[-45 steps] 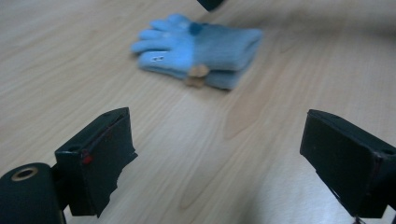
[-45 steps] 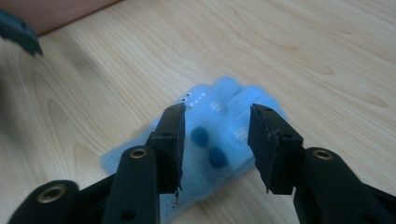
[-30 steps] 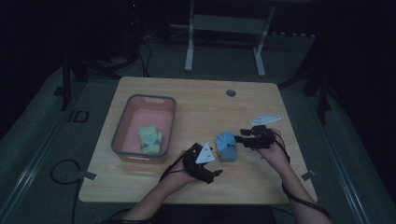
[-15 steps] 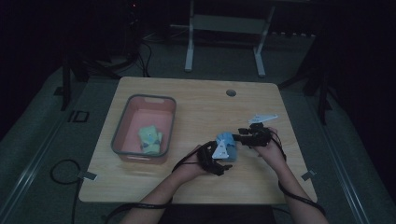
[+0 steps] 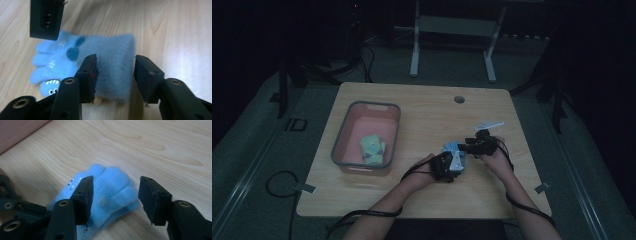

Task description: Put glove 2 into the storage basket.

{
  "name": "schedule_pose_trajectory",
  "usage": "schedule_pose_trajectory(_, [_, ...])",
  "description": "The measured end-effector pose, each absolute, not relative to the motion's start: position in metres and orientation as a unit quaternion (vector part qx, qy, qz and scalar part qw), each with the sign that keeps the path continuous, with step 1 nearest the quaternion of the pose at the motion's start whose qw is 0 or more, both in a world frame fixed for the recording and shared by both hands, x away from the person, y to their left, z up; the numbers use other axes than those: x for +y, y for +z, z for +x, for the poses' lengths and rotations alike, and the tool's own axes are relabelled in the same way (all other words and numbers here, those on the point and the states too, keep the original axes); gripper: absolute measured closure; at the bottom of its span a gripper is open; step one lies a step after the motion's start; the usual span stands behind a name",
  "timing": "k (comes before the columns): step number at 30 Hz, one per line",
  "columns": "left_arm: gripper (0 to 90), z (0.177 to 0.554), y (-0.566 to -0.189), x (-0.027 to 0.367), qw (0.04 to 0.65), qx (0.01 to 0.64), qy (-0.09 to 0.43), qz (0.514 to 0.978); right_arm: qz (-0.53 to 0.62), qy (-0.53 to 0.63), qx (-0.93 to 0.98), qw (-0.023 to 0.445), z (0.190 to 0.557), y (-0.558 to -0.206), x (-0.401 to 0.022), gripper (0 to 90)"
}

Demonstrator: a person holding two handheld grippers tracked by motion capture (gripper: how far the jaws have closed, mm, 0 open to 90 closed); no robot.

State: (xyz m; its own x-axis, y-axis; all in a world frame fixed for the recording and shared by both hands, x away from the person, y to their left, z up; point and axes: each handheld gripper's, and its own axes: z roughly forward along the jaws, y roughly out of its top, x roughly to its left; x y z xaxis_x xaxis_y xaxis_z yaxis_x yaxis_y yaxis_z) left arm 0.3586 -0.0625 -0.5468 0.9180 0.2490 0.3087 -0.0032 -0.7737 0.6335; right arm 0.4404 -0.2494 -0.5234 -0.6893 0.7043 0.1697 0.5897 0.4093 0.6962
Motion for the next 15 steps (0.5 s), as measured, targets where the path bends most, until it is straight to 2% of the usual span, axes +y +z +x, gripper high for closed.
schedule_pose_trajectory(5, [69.5,0.361,-0.545,-0.058,0.339,0.069,0.187,0.919,0.399,0.376,0.834,0.067,0.442,-0.531,-0.248,41.0])
schedule_pose_trajectory(15, [74.0,0.367,-0.546,-0.051,0.353,0.068,0.168,0.918,0.42,0.362,0.831,0.057,0.44,-0.544,-0.245,38.5])
